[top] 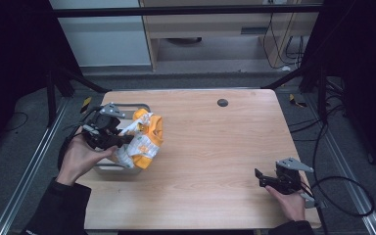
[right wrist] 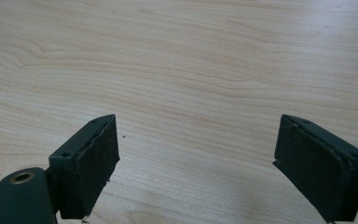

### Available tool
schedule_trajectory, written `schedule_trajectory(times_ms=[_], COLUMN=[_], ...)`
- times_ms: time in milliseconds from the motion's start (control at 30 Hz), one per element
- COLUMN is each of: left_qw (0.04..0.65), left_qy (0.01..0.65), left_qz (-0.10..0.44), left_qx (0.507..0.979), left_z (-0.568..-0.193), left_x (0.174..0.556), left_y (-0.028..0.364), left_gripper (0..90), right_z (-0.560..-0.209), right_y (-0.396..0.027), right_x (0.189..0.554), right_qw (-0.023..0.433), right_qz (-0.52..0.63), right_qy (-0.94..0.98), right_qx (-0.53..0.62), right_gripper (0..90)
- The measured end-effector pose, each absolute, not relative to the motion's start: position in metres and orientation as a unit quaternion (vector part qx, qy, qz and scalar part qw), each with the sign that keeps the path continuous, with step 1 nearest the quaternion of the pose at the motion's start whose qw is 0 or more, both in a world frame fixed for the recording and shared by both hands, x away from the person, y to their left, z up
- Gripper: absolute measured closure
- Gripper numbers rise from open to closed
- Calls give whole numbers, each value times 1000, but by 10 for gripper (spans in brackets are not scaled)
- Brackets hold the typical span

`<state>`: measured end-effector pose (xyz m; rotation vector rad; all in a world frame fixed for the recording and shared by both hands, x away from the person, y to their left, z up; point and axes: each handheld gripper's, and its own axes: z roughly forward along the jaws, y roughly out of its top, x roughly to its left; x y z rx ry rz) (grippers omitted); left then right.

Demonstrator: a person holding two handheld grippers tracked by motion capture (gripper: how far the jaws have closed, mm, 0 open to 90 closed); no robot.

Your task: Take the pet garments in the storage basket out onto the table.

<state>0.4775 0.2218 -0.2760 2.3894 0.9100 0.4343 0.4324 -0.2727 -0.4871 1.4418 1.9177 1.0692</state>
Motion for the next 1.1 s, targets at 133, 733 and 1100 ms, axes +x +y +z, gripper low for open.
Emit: schedule_trajectory(times_ms=[133,733,1100], left_qw=[272,268,267], left_qy=[332,292,272], left_qz=[158,139,123], left_qx=[889,907,916], left_z=[-278,-291,-301], left_x=[478,476,477], left_y=[215,180,163], left_gripper=[740,740,739], right_z=[-487,-486,-486], right_y=[-273,-273,-273], right_x=[432,432,432], right_qw=[254,254,254], right_qz=[394,395,395], right_qy=[706,706,706], right_qx=[531,531,530], right_gripper=[135,135,135])
